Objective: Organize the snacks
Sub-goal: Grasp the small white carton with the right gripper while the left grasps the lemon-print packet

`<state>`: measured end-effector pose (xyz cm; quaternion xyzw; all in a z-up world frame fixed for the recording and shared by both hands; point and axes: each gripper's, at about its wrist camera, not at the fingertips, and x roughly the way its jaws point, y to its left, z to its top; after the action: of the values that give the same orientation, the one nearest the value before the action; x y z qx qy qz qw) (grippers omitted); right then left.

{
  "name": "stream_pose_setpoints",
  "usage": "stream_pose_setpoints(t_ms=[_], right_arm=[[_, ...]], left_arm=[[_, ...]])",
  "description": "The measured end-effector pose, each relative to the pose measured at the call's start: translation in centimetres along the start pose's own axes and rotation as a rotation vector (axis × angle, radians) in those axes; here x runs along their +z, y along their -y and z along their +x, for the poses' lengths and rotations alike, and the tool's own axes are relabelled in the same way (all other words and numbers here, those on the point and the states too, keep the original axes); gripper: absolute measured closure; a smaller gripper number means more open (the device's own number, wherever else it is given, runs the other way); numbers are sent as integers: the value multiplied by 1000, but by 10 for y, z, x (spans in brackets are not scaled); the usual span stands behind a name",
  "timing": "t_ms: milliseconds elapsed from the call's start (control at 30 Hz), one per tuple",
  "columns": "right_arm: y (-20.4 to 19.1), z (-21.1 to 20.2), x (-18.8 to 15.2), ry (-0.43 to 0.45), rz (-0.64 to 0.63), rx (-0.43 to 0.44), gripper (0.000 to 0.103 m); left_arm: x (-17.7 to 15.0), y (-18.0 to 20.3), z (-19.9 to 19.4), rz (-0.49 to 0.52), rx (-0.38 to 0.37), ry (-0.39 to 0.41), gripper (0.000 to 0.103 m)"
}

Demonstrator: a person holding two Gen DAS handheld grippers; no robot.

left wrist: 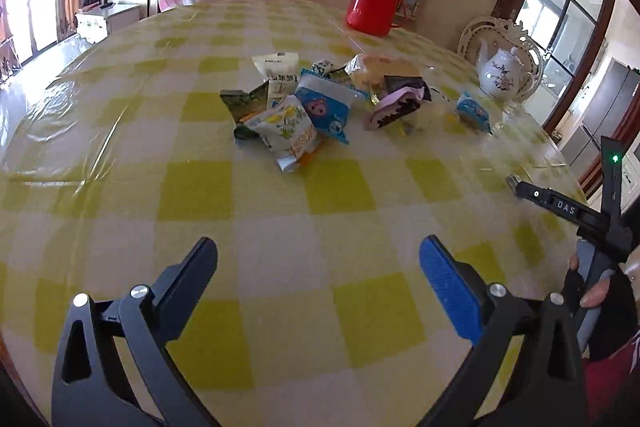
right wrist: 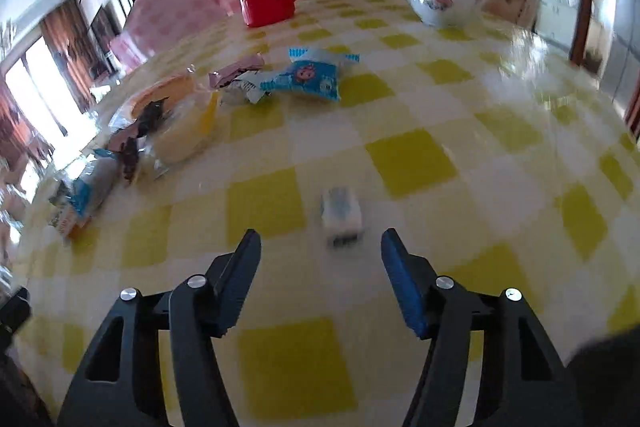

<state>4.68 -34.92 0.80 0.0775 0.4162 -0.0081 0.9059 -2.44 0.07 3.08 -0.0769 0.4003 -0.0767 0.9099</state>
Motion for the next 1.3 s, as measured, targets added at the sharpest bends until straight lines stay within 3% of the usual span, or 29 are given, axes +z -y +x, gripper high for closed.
stream_pose_setpoints(t_ms=[100, 200, 233, 267, 500, 733, 900, 1167, 1200, 1233, 1300], right_arm=[[0, 16, 10, -37, -42, -5, 48], [1, 24, 13, -53, -68, -11, 62], [-1, 24, 13, -49, -90, -26, 77], [-3, 23, 12, -46, -109, -31, 81], [-17, -13, 3, 72, -150, 61, 81], [-34, -30, 2, 111, -169, 107, 81], [-37, -35, 1, 118, -160, 128, 81], [-42, -38, -2, 118, -168, 141, 81], [-41, -37, -1, 117, -166, 138, 81], [-40, -37, -2, 115, -163, 135, 81], [-40, -37, -2, 116, -161, 130, 81]], left_arm=[[9, -6, 8, -23, 13, -1, 2], [19, -15, 23, -77, 24, -21, 2], [22, -17, 28, -96, 23, -30, 2], [24, -20, 33, -119, 21, -39, 2], [35, -28, 44, -179, 53, -22, 2], [40, -19, 54, -120, 128, -21, 2], [55, -18, 74, -79, 222, -48, 2], [78, -21, 107, -66, 232, -104, 2], [79, -19, 108, -48, 237, -102, 8], [78, -17, 106, -28, 233, -90, 30], [75, -17, 100, -3, 197, -60, 65]])
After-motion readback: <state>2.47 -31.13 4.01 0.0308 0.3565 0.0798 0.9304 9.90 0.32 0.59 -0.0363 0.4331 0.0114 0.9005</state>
